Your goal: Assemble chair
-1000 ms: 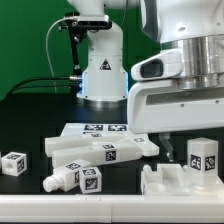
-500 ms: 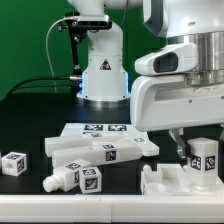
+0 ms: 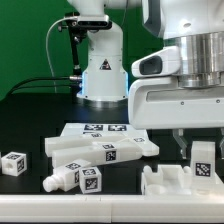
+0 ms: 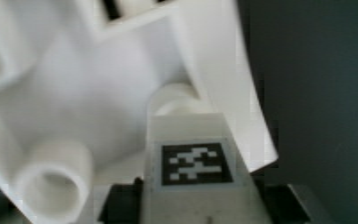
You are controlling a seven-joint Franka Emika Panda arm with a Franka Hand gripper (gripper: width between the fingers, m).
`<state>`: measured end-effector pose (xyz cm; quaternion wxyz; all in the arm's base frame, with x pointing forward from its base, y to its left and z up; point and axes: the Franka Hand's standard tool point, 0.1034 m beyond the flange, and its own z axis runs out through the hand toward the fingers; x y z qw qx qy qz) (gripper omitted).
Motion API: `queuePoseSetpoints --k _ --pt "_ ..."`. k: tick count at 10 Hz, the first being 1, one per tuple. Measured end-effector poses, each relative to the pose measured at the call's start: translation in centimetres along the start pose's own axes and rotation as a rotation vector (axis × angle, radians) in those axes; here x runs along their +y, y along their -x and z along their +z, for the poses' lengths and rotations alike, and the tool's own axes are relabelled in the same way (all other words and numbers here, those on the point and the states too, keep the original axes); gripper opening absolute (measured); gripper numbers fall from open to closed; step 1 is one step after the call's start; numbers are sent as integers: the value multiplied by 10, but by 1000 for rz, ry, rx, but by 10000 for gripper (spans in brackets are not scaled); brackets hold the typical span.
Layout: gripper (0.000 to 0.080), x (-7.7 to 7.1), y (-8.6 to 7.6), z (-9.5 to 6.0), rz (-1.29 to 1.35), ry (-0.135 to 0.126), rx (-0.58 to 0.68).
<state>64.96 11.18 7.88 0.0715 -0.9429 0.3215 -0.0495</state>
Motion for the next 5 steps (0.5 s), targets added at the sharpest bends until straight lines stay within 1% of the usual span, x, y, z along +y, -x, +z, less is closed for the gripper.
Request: queuePoseSetpoints --k 1,2,3,4,5 --pt "285 -1 1 1 215 11 9" --pt "286 -1 0 0 373 6 1" --pt "286 0 -1 0 474 -4 -13" --pt "286 -1 1 0 540 -2 -12" --pt "286 -1 1 0 504 -1 -11"
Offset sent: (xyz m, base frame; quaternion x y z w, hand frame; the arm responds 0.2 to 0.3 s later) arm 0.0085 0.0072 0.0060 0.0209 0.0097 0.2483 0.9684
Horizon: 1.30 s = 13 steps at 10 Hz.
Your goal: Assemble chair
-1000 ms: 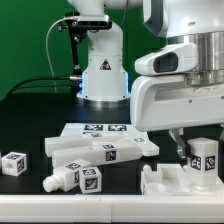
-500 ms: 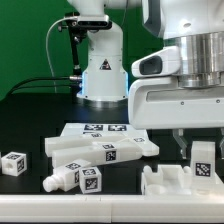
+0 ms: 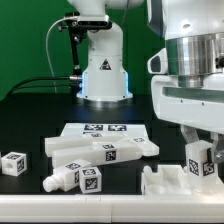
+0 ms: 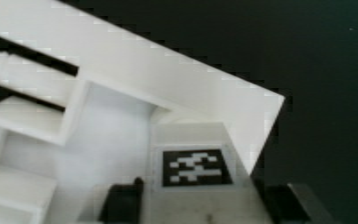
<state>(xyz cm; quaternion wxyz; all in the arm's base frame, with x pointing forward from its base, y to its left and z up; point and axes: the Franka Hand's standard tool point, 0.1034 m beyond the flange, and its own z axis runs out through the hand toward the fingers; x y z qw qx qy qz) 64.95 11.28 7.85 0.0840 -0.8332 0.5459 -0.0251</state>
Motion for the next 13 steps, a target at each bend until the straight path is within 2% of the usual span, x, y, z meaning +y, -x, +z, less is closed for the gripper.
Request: queuePoseSetpoints --k 1,2,3,4,5,9,10,11,13 --pt "437 0 0 0 -16 0 -1" --pt "437 0 1 0 -58 4 1" --pt "566 0 1 -2 -256 19 -7" --pt "566 -1 1 -7 -477 31 -16" --pt "635 -3 2 -11 -598 41 -26" --pt "649 -2 0 -8 -823 40 -24" --pt "649 1 -2 -6 -1154 66 -7" --pt "649 1 -1 -5 -1217 72 -6" --pt "618 1 -1 -5 -1143 68 -6"
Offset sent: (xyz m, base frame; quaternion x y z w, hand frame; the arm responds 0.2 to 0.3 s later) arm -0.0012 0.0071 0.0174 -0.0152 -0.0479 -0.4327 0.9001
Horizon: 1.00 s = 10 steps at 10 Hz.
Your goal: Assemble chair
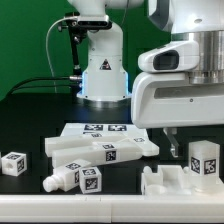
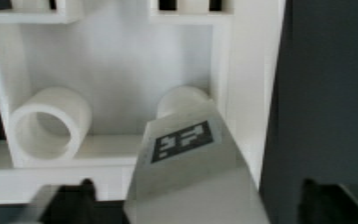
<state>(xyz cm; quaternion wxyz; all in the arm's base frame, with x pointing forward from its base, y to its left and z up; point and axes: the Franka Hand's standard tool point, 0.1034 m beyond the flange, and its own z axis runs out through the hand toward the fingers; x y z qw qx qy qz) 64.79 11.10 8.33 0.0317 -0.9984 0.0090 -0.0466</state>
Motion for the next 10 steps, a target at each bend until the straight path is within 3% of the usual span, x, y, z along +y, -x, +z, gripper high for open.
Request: queuePoseSetpoints --k 1,2,3,5,7,8,10 --pt "432 0 0 0 32 0 0" --pt "432 -1 0 0 117 -3 -1" --pt "283 -1 0 0 177 -3 -1" --pt "284 -2 -3 1 421 2 3" --pt "284 -2 -3 1 848 5 11" --pt "284 -1 -3 1 1055 -3 10" --pt "284 1 -3 2 1231 -28 -3"
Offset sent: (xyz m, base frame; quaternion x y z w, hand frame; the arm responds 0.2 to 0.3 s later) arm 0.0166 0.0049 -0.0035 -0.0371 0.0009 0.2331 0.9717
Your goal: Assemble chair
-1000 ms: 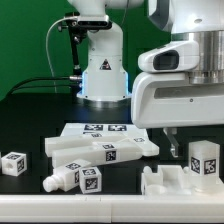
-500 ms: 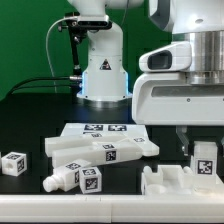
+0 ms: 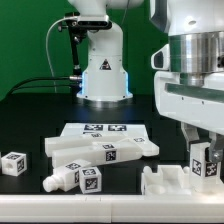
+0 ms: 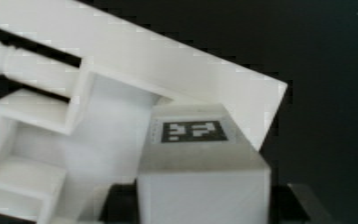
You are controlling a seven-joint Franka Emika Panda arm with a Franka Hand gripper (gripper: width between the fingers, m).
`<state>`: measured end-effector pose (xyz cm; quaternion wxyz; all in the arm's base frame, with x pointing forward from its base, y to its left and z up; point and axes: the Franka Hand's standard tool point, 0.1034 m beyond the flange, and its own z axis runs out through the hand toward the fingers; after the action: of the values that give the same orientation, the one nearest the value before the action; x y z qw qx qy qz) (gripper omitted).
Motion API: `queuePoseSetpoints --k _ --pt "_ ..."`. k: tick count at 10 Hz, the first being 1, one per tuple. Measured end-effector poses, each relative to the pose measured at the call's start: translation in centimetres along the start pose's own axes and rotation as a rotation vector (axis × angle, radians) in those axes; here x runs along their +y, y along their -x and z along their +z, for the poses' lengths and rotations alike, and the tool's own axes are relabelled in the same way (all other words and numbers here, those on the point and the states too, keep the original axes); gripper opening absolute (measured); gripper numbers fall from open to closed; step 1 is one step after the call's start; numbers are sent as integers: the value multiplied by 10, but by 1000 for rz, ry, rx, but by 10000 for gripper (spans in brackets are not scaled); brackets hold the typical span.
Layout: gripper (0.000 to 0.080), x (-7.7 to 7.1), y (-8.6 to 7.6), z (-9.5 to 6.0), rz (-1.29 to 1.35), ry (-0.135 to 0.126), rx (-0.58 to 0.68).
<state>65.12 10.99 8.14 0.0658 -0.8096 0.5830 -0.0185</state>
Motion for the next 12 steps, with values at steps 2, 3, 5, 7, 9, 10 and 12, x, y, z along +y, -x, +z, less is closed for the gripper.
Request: queuePoseSetpoints --k 2,3,5,7,9,10,12 --pt "284 0 0 0 10 1 0" --pt "284 1 -1 0 -141 5 2" --pt "550 2 -2 2 -493 9 -8" --pt "632 5 7 2 -681 43 -30" --pt "648 5 6 3 -797 43 -33" --pt "648 6 7 4 -967 51 -29" --pt "649 0 6 -1 -1320 57 2"
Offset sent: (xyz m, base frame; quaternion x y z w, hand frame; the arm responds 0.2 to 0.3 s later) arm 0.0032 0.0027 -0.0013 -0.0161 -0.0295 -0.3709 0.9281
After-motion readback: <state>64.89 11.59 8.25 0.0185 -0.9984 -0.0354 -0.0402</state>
